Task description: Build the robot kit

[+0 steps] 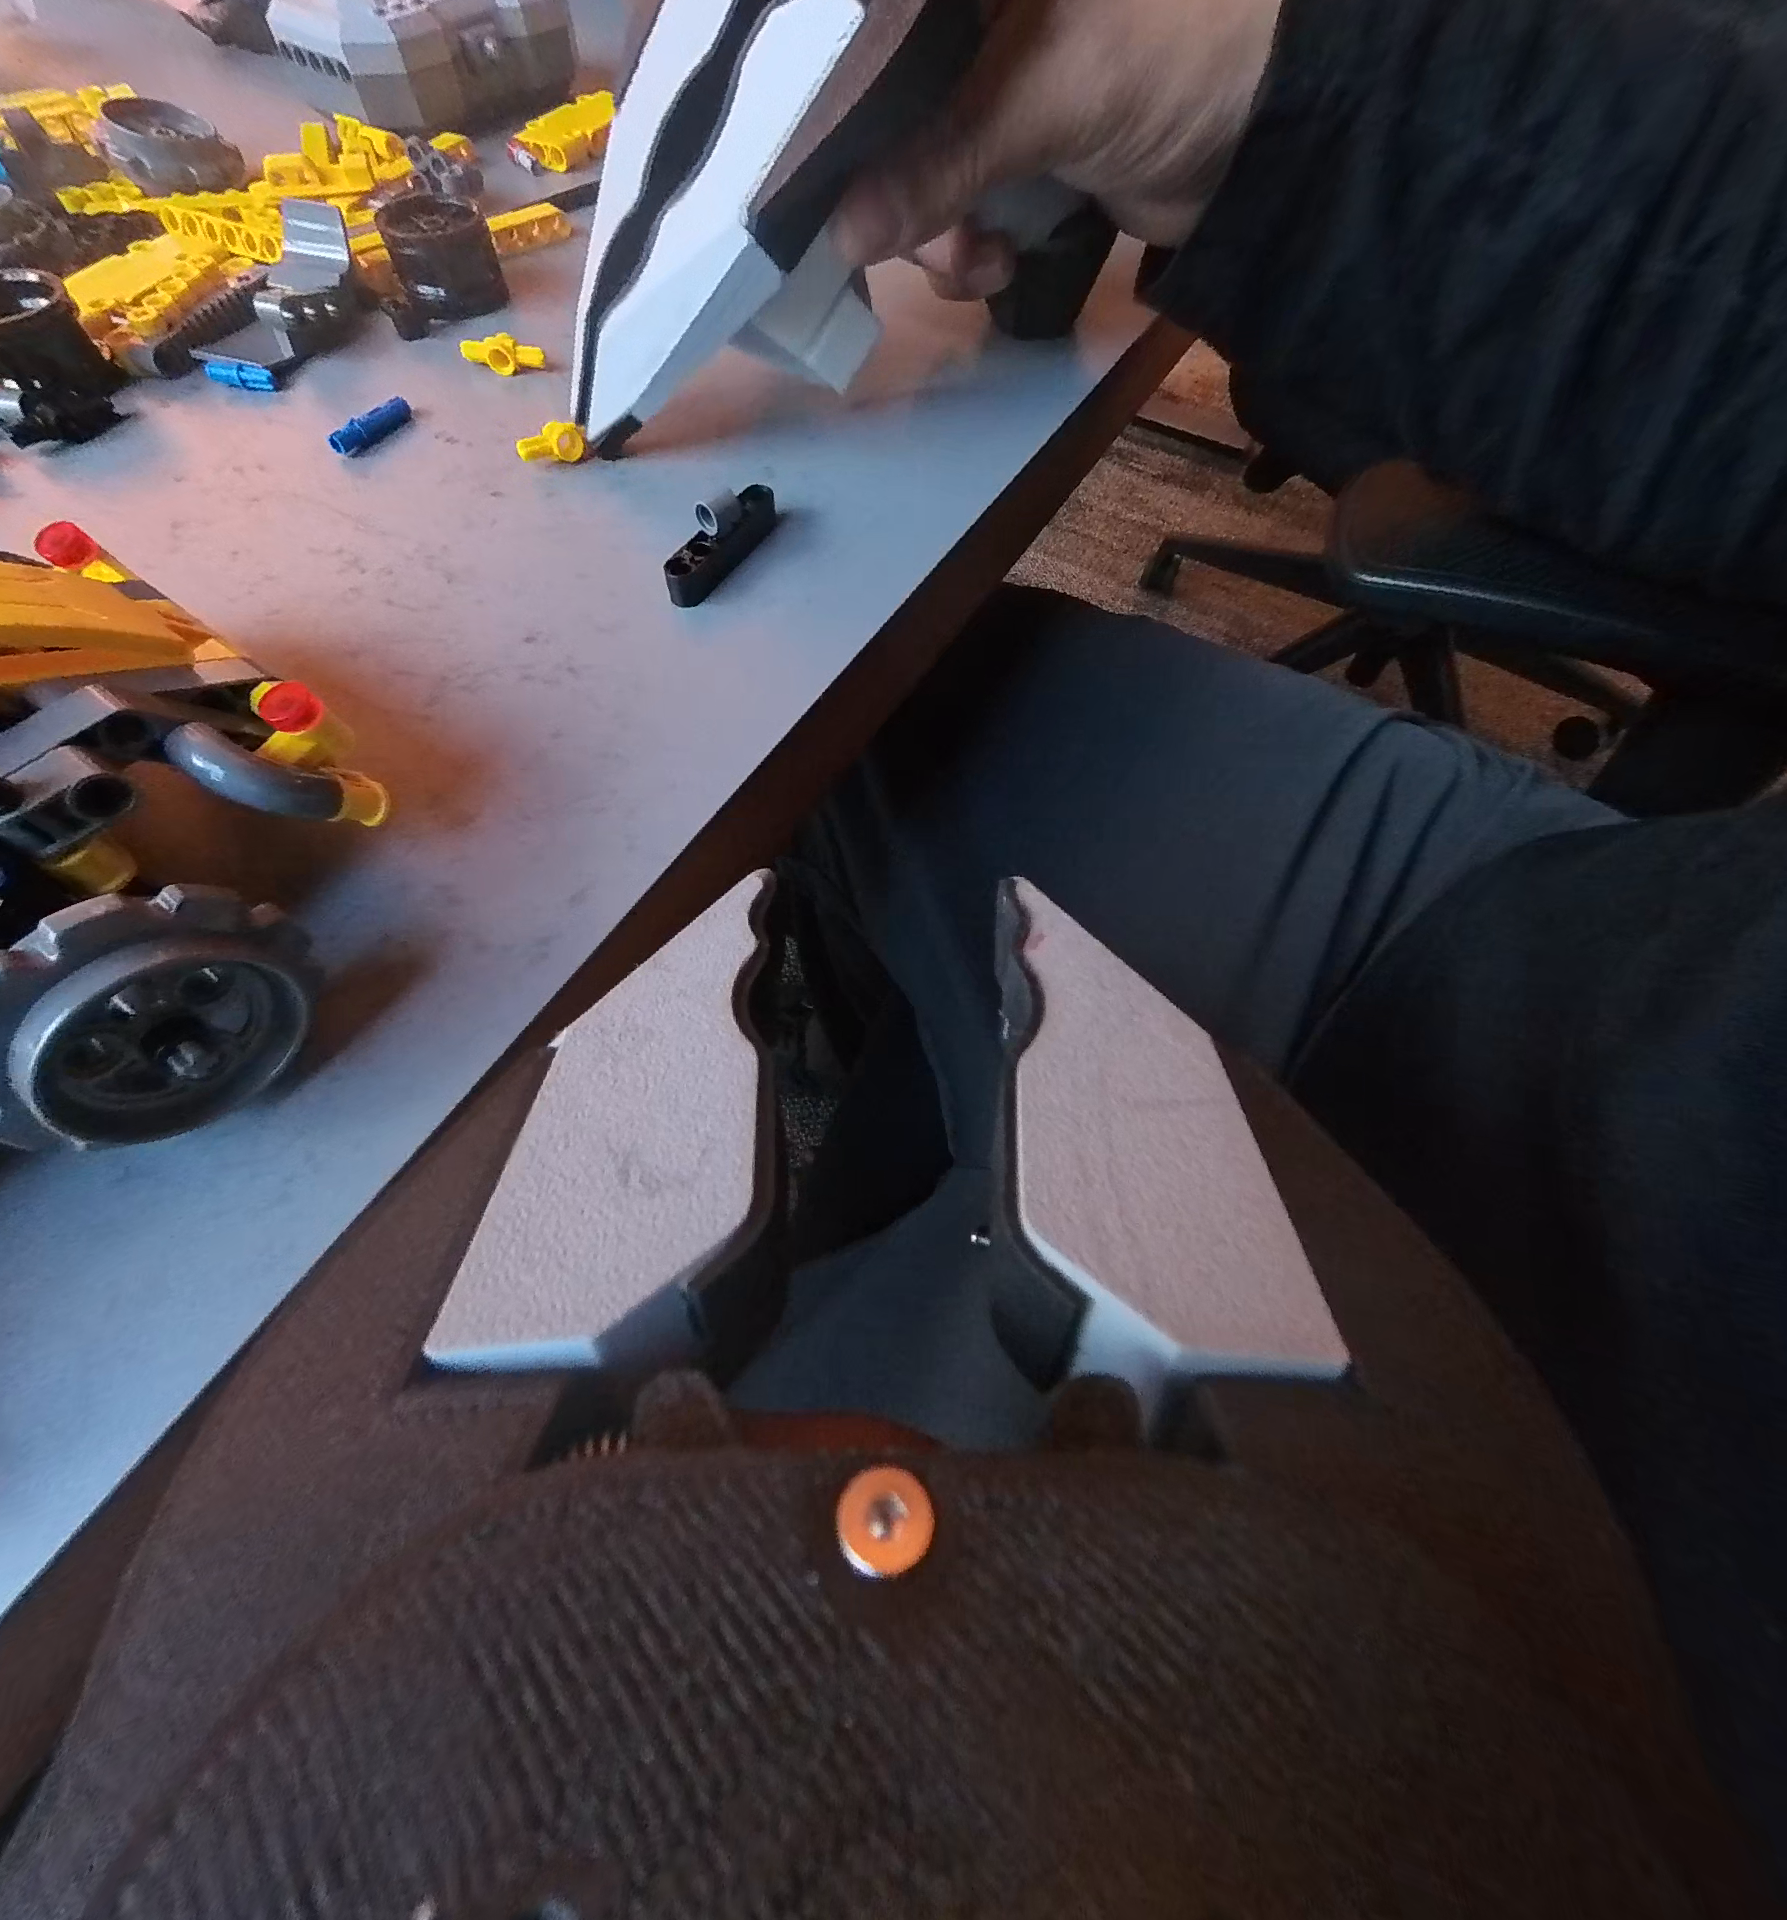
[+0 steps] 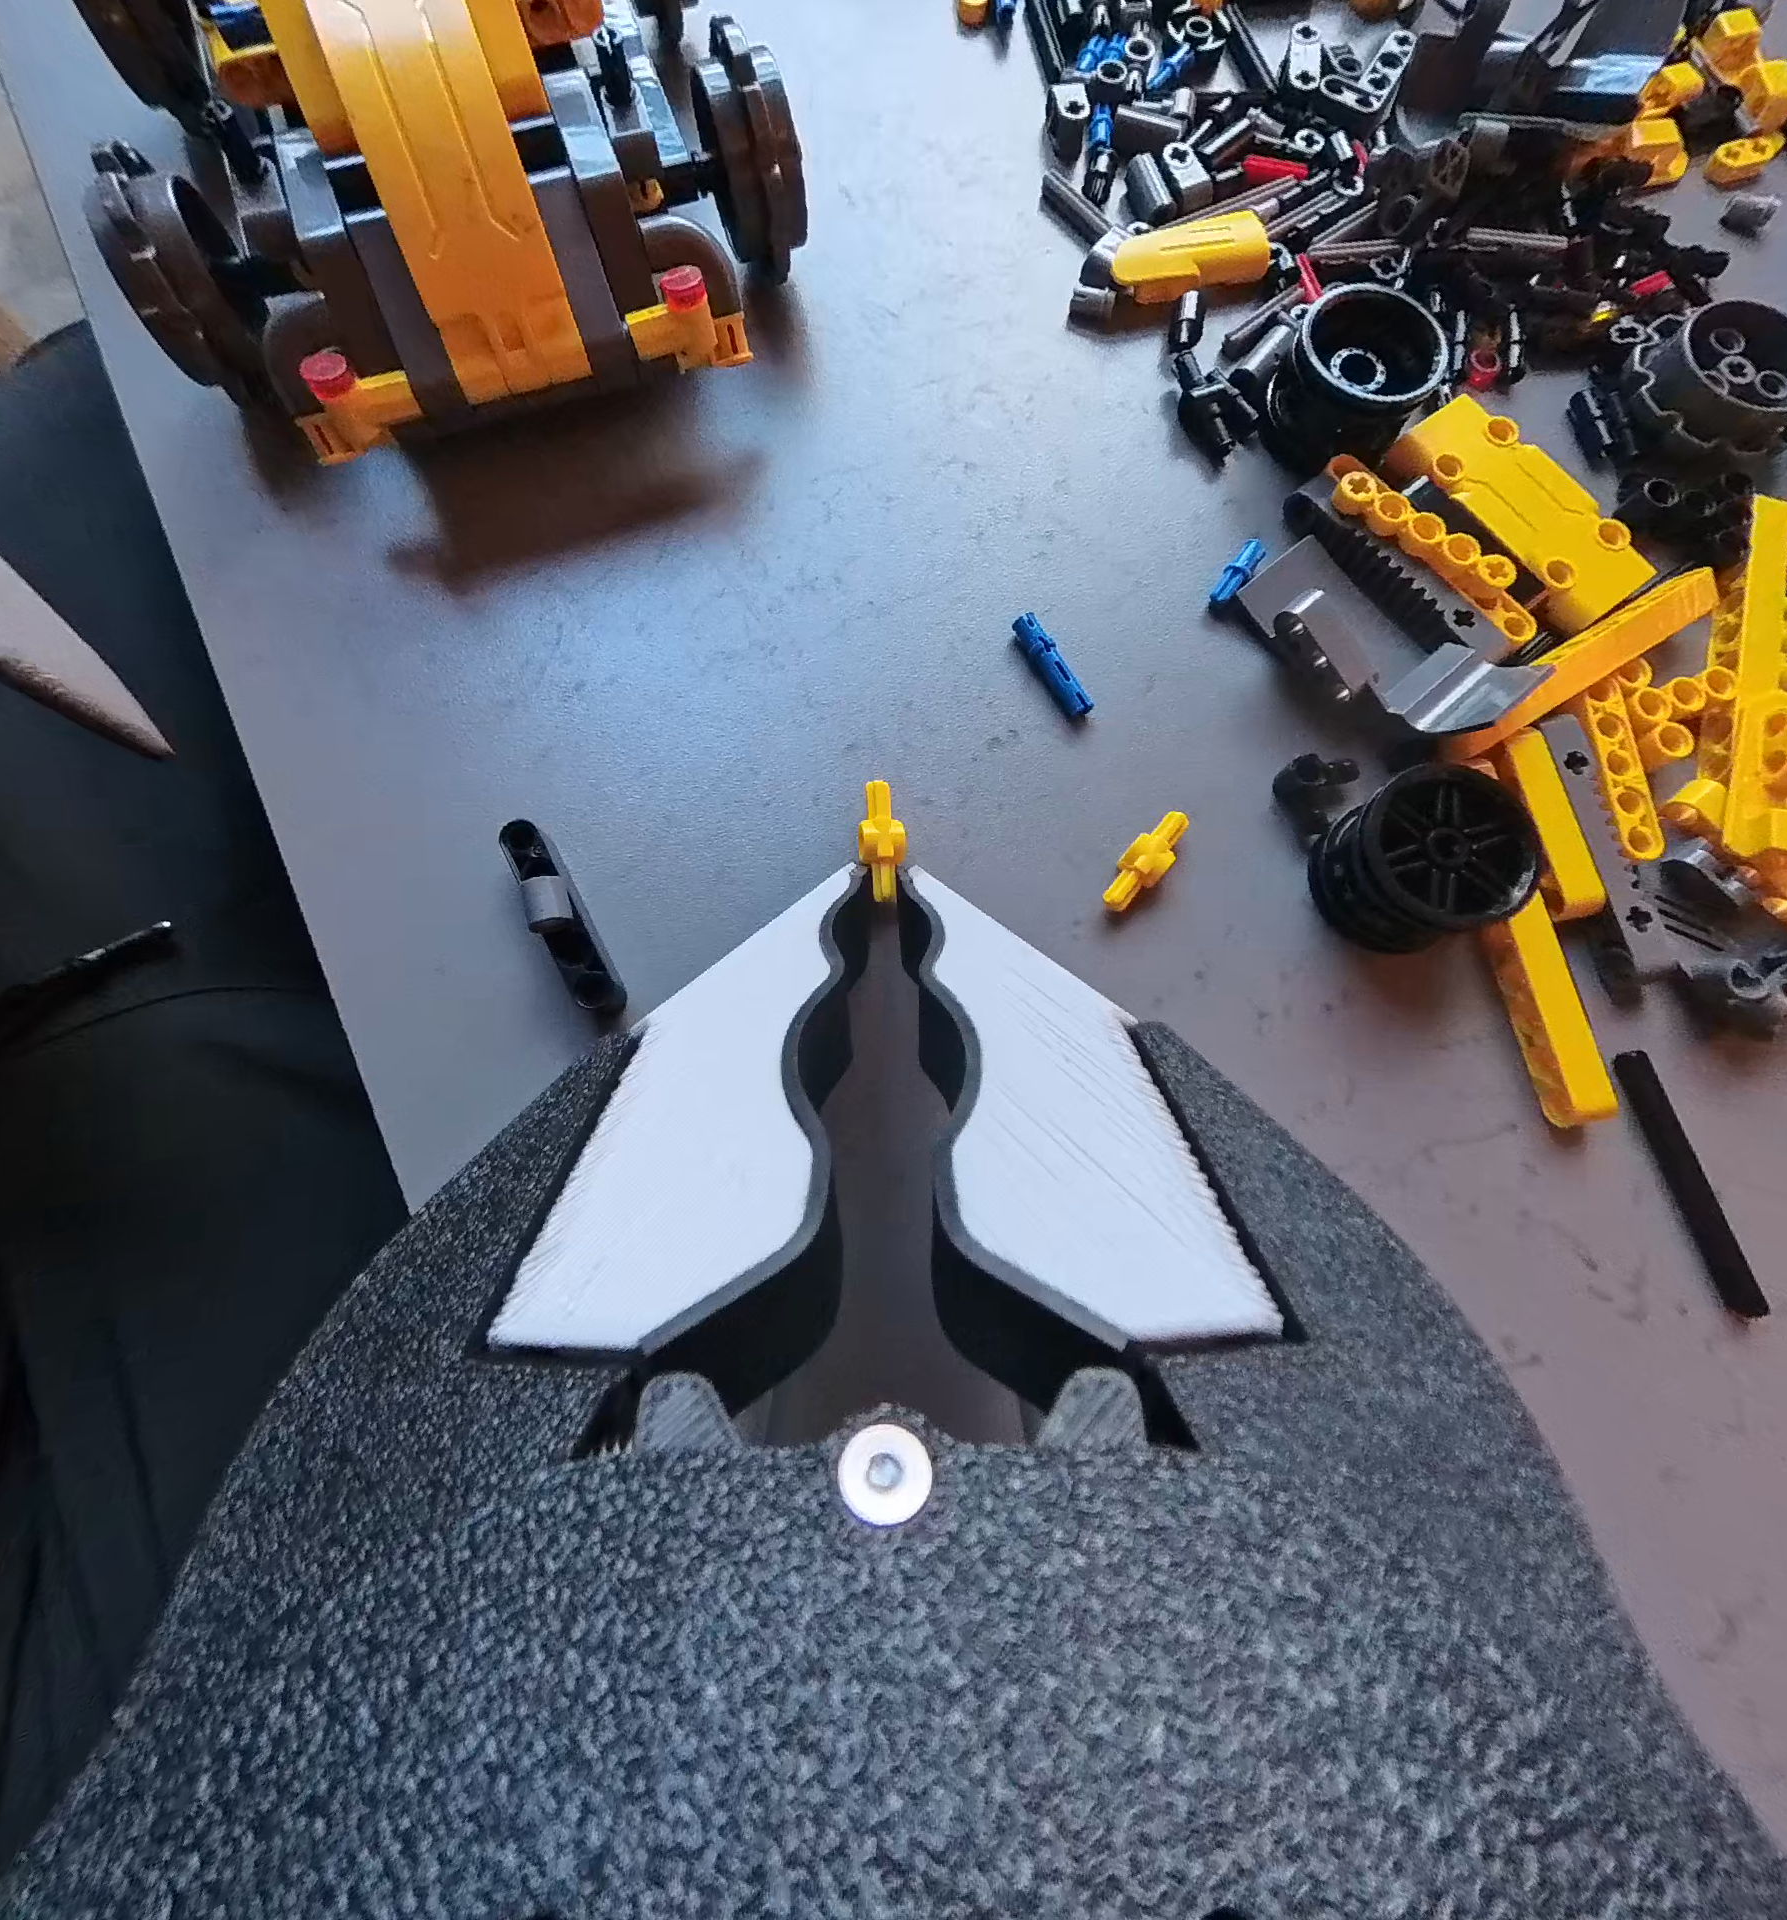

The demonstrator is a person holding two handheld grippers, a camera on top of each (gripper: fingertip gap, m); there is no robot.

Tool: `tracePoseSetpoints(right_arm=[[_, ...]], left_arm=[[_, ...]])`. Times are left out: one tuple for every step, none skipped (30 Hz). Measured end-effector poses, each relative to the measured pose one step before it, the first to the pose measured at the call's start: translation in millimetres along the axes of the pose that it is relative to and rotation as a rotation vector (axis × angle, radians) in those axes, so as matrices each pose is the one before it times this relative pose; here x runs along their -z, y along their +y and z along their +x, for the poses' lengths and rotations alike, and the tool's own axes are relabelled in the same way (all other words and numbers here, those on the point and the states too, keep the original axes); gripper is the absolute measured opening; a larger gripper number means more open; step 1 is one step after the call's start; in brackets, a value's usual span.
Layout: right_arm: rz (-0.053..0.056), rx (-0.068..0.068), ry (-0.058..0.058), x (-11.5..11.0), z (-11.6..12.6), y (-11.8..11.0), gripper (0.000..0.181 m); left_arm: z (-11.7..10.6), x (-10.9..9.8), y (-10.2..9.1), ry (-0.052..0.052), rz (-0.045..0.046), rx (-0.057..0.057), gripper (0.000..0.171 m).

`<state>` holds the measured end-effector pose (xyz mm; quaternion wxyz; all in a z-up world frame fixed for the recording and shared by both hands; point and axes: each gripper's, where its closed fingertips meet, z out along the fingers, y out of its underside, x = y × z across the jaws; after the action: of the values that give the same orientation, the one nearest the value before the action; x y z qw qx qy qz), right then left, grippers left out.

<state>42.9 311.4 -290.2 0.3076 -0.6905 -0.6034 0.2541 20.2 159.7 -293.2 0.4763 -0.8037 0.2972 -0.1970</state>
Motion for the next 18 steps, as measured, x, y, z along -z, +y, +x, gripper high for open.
tracePoseSetpoints(right_arm=[[-0.0006,0.0001,-0.0027,-0.2,-0.2,0.0,0.004],[-0.0001,-0.0015,-0.0022,-0.09,-0.12,0.06,0.004],[-0.0001,-0.0015,-0.0019,-0.03,-0.08,-0.01,0.004],[0.0001,-0.0002,-0.0023,-0.02,-0.24,-0.02,0.004],[0.0004,0.0015,-0.0026,0.13,-0.44,-0.05,0.005],[0.0014,0.0021,-0.0029,0.14,-0.53,-0.25,0.008],[0.0028,0.0003,-0.002,0.31,-0.3,-0.33,0.01],[0.0047,-0.0029,0.0009,0.56,0.32,-0.51,0.011],[0.0071,-0.0045,0.0015,0.88,0.46,-0.81,0.014],[0.0106,-0.0049,-0.0013,1.27,0.22,-1.29,0.015],[0.0125,-0.006,-0.0035,1.76,0.11,-1.43,0.016],[0.0106,-0.0075,-0.0048,2.05,0.07,-0.82,0.017],[0.0078,-0.0076,-0.0028,2.28,0.36,-0.18,0.019],[0.004,-0.0047,-0.0026,2.53,0.32,0.57,0.02],[0.0021,0.0007,0.0007,2.74,0.48,1.04,0.02],[0.0039,0.0052,0.0039,2.95,0.54,0.55,0.021],[0.0078,0.0071,-0.006,2.99,-1.43,-0.38,0.022],[0.0132,0.0098,-0.0199,3.01,-4.36,-1.87,0.022]], left_arm=[[-0.07,0.18,-0.27,-0.0006,0.0003,-0.001,0.038],[0.28,0.16,-0.24,0.0002,0.00101,-0.0004,0.038],[0.21,0.22,-0.3,0.0007,0.00078,-0.0003,0.038],[0.48,0.38,-0.44,0.0013,0.00082,-0.0009,0.038],[0.46,0.51,-0.54,0.001,0.00253,-0.0025,0.038],[0.11,0.63,-0.5,-0.0008,0.00266,-0.0037,0.038],[-0.19,0.63,-0.22,-0.0016,0.00099,-0.0032,0.038],[-0.34,0.68,-0.19,-0.0013,0.00091,-0.001,0.038],[-0.47,0.7,-0.34,-0.001,0.0023,0.0007,0.038],[-0.78,0.67,-0.04,-0.0021,0.00139,0.0007,0.038],[-0.87,0.49,0.25,-0.0032,-0.00006,0.0003,0.038],[-0.68,0.38,0.4,-0.0025,-0.00094,0.0018,0.038],[-0.14,0.36,0.09,-0.0002,-0.00027,0.0038,0.038],[0.49,0.3,-0.5,0.0017,0.00196,0.0037,0.038],[0.7,-0.18,-0.54,0.002,0.00227,0.0018,0.038],[0.72,-0.54,-0.15,0.0004,-0.00092,-0.0012,0.038],[0.81,-0.79,0.25,0.0001,-0.00383,-0.0036,0.038],[0.98,-0.91,0.28,0.0003,-0.00356,-0.0046,0.038]])
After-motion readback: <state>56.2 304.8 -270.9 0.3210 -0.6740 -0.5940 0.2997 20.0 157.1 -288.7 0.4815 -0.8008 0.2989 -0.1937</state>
